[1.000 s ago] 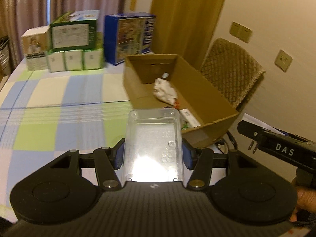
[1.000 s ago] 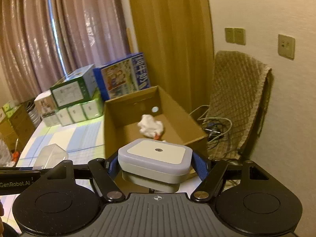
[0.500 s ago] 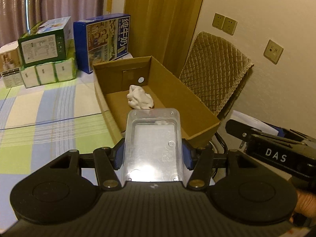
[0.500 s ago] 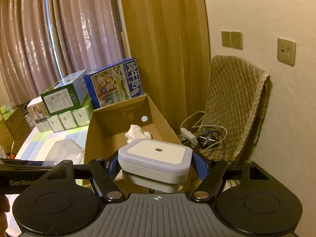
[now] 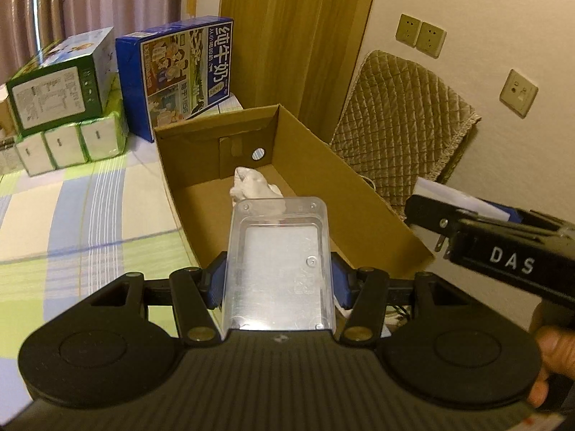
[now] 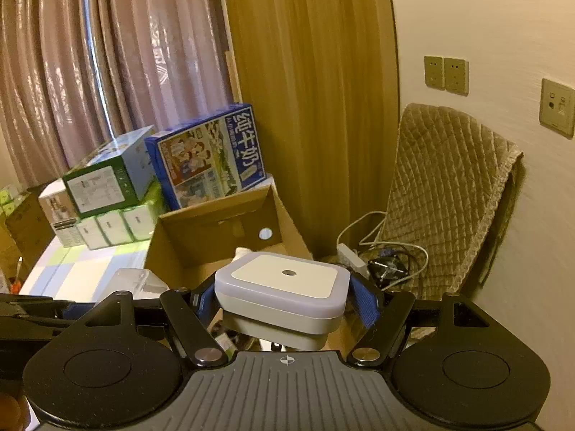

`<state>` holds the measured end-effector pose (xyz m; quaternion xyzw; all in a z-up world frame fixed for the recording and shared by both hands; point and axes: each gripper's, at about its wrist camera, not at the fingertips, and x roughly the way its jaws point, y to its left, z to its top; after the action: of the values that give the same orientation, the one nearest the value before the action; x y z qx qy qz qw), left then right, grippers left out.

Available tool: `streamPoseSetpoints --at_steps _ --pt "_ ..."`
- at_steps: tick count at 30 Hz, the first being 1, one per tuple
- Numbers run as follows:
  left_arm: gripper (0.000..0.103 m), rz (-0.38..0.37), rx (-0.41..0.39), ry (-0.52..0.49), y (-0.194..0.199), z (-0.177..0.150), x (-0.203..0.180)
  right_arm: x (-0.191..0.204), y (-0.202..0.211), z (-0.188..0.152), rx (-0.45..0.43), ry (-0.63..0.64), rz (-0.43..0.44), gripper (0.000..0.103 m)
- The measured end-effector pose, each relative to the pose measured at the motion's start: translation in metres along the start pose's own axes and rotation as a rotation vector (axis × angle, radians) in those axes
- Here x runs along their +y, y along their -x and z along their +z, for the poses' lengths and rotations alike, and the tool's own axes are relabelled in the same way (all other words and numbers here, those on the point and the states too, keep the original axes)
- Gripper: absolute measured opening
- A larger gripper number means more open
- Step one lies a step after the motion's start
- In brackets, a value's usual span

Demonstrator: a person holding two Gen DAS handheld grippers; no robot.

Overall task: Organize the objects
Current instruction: 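Lift and carry the container and night-light toward the cardboard box, then lower both items into the box and open both tools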

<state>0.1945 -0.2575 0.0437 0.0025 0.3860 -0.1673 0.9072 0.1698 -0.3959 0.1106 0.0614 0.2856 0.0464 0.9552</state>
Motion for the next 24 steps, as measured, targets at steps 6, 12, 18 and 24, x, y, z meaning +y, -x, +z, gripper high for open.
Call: streamPoseSetpoints --at_steps 6,12,18,24 --pt "0.053 -0.001 -0.008 -0.016 -0.034 0.018 0.013 -0.004 -0.023 0.01 0.002 -0.014 -0.015 0.071" --pt "0.072 0.0 -0.009 -0.016 -0.045 0.028 0.031 -0.005 -0.033 0.01 0.015 -0.029 -0.006 0.071" --pt "0.075 0.035 -0.026 0.036 -0.025 0.019 0.057 0.006 -0.048 0.005 0.054 -0.035 0.04 0.071" --pt "0.077 0.078 -0.015 0.063 -0.012 0.001 0.076 0.01 -0.063 0.014 0.041 -0.114 0.153 0.081"
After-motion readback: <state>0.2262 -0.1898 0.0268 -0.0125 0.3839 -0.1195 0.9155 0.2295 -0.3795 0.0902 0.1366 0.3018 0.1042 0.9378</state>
